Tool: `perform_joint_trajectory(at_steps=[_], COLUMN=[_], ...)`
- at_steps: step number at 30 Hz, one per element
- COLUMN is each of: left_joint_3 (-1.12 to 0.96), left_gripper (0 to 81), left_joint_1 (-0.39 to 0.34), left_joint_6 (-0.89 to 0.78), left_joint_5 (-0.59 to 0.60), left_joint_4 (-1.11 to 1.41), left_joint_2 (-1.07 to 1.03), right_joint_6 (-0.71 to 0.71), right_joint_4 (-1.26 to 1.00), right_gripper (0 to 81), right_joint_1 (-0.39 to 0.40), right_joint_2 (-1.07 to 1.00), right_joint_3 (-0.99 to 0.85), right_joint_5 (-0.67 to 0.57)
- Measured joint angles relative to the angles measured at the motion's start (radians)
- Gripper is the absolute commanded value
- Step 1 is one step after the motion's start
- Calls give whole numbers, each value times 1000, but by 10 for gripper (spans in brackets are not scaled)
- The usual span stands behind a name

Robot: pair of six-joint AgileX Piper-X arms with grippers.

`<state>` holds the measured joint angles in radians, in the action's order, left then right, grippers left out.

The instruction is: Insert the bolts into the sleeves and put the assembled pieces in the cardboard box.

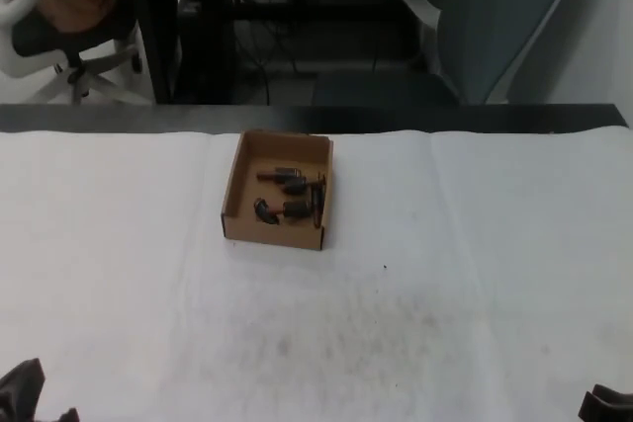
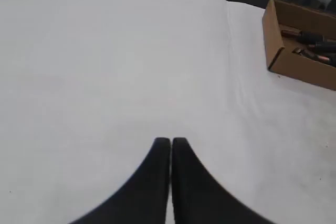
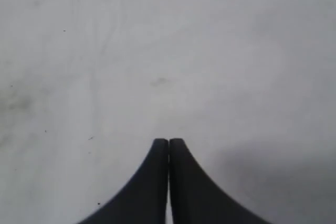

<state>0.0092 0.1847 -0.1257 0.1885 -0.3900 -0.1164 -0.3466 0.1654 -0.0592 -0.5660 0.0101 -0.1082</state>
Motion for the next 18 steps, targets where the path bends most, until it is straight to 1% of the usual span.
perform_joint_trajectory(at_steps=[6, 18], left_joint_3=[0, 0], left_gripper=[18, 18], left_joint_1=[0, 0], left_joint_6=[-28, -31], left_joint_5=[0, 0], left_joint_4=[17, 17], left_joint_2=[0, 0], right_joint_6=[-5, -6], right_joint_4=[0, 0], right_gripper=[6, 6], right_joint_1=[0, 0], right_joint_2=[0, 0], right_joint_3=[0, 0], right_joint_5=[0, 1])
